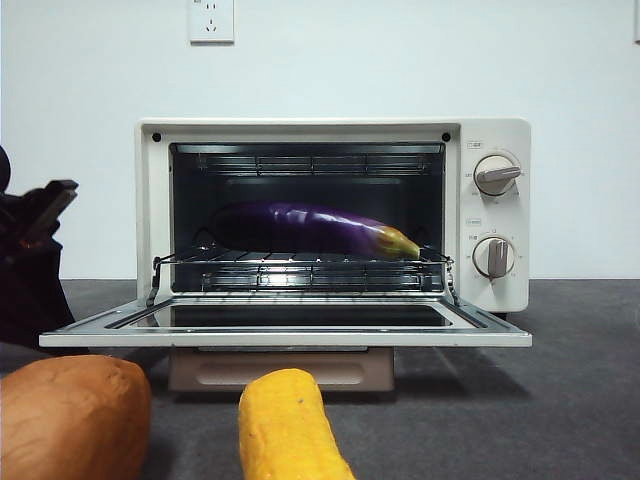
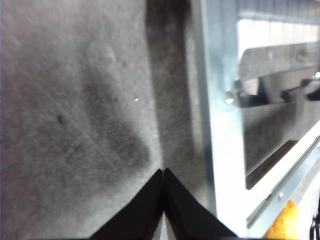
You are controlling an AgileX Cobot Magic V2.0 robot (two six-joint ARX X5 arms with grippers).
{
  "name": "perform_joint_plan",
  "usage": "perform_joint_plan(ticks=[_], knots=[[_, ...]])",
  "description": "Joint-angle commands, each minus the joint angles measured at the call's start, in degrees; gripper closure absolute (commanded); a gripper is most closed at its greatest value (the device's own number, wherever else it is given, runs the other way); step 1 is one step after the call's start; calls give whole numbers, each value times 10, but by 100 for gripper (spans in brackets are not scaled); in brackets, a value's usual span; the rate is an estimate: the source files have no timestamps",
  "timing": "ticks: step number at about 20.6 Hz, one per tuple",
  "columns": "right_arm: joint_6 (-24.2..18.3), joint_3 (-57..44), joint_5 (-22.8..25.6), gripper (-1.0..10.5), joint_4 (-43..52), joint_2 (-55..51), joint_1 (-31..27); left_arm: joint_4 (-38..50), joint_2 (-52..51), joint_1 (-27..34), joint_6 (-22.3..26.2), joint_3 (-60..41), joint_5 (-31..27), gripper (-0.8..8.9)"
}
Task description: Take the eggplant from the table,put the eggplant in the oven
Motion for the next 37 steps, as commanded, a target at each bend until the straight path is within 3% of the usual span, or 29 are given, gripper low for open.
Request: perform_joint_plan(ticks=[1,9,27,37], knots=[[15,10,5,943,4,1,7,-1,26,-2,17,2,13,807],[21,10,16,943,5,2,7,-16,71,-3,33,2,93,807],[26,10,20,943,5,2,7,-109,73,-3,53,43,114,807],[28,10,20,943,5,2,7,-123,73,-3,62,63,161,807]])
